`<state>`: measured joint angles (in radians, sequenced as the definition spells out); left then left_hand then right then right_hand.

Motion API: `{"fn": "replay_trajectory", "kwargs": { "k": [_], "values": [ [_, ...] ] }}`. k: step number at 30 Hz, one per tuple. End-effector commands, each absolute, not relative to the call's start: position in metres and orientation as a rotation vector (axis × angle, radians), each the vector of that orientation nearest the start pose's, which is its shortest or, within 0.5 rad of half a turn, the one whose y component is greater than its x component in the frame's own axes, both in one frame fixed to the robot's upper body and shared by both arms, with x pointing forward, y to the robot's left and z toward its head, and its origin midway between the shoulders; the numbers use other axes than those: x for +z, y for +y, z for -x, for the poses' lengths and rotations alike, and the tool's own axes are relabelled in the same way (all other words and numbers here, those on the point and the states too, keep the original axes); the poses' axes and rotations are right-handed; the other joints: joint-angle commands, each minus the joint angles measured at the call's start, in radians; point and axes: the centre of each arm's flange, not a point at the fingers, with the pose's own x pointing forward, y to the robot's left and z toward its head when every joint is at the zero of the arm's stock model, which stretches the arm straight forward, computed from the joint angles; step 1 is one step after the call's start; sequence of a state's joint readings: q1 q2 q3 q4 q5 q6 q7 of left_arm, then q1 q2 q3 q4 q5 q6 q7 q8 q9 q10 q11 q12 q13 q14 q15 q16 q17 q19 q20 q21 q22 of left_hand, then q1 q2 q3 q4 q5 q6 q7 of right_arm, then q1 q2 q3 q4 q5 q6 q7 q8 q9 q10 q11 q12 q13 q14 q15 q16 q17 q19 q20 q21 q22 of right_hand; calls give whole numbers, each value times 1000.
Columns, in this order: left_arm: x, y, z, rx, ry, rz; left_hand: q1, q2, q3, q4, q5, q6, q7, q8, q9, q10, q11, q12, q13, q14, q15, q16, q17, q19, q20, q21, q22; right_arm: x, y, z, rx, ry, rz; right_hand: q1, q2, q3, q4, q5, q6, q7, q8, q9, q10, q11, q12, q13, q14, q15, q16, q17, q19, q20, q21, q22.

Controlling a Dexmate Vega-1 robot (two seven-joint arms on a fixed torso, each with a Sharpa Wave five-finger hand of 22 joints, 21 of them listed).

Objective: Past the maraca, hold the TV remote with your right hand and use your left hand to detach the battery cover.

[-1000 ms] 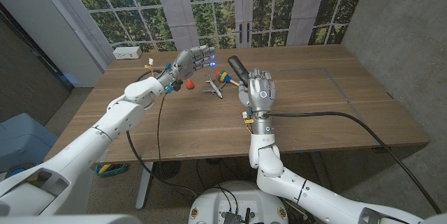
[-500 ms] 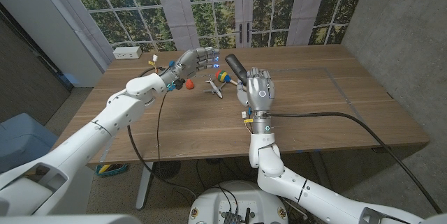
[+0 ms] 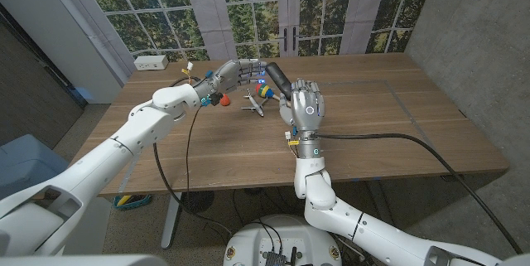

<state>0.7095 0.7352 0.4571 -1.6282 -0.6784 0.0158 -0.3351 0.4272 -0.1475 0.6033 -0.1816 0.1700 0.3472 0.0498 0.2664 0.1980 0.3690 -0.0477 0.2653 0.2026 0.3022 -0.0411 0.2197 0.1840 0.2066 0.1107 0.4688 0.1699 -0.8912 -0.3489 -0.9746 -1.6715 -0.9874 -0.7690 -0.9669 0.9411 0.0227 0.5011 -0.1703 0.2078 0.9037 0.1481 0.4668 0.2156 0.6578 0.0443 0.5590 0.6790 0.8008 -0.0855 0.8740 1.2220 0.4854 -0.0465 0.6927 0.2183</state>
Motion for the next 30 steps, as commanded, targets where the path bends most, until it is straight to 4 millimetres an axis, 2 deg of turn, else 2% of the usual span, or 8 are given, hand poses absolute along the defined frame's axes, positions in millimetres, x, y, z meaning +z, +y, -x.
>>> {"fn": "replay_trajectory", "kwargs": {
  "k": [1, 16, 18, 19, 24, 30],
  "values": [
    [67, 216, -601, -690, -539, -320, 21, 1, -8, 1, 5, 25, 7, 13, 6, 36, -6, 11, 5, 21, -23, 5, 2, 21, -1, -3, 6, -66, -50, -501, -822, -1051, 1218, 88, 87, 4, 5, 8, 206, -195, 6, 3, 224, -219, -6, 3, -1, -139, 6, 2, -5, 1, 9, 3],
    [63, 210, -605, -724, -547, -309, 62, 8, -22, 6, 4, 79, 4, 38, 13, 106, -15, 27, 11, 65, -35, 12, 1, 58, -10, -11, 7, -72, -41, -499, -820, -1058, 1225, 86, 85, 5, 5, 9, 205, -195, 5, 2, 227, -221, -12, 6, -2, -139, 6, 1, -9, -1, 19, 3],
    [63, 209, -605, -740, -545, -307, 69, 10, -28, 8, 3, 105, 0, 48, 13, 135, -24, 35, 13, 74, -40, 12, 1, 65, -10, -14, 7, -73, -40, -499, -819, -1057, 1228, 86, 86, 5, 6, 10, 205, -195, 5, 2, 226, -220, -13, 7, -1, -139, 6, 1, -11, 0, 20, 3],
    [63, 208, -605, -746, -544, -309, 72, 10, -31, 9, 3, 116, 2, 52, 13, 144, -9, 36, 13, 79, -44, 12, 0, 67, -11, -17, 7, -73, -39, -499, -819, -1058, 1229, 86, 85, 5, 5, 10, 205, -195, 5, 2, 227, -221, -13, 8, -1, -139, 7, 2, -11, -1, 20, 3],
    [63, 207, -606, -768, -553, -300, 78, 19, -39, 14, 3, 158, 13, 62, 11, 173, 0, 42, 12, 102, -50, 15, 0, 84, -10, -20, 8, -73, -37, -499, -823, -1059, 1229, 87, 85, 6, 5, 10, 207, -196, 6, 2, 229, -221, -15, 9, -1, -140, 7, 1, -13, -1, 25, 2],
    [61, 211, -602, -734, -575, -273, 96, 50, -54, 18, 4, 279, 11, 93, 8, 311, -11, 80, 12, 183, -66, 29, -1, 136, -16, -25, 9, -71, -35, -499, -821, -1062, 1222, 87, 84, 7, 5, 11, 208, -197, 6, 3, 230, -221, -17, 11, -1, -140, 7, 1, -16, -2, 28, 2]
  ]
}}
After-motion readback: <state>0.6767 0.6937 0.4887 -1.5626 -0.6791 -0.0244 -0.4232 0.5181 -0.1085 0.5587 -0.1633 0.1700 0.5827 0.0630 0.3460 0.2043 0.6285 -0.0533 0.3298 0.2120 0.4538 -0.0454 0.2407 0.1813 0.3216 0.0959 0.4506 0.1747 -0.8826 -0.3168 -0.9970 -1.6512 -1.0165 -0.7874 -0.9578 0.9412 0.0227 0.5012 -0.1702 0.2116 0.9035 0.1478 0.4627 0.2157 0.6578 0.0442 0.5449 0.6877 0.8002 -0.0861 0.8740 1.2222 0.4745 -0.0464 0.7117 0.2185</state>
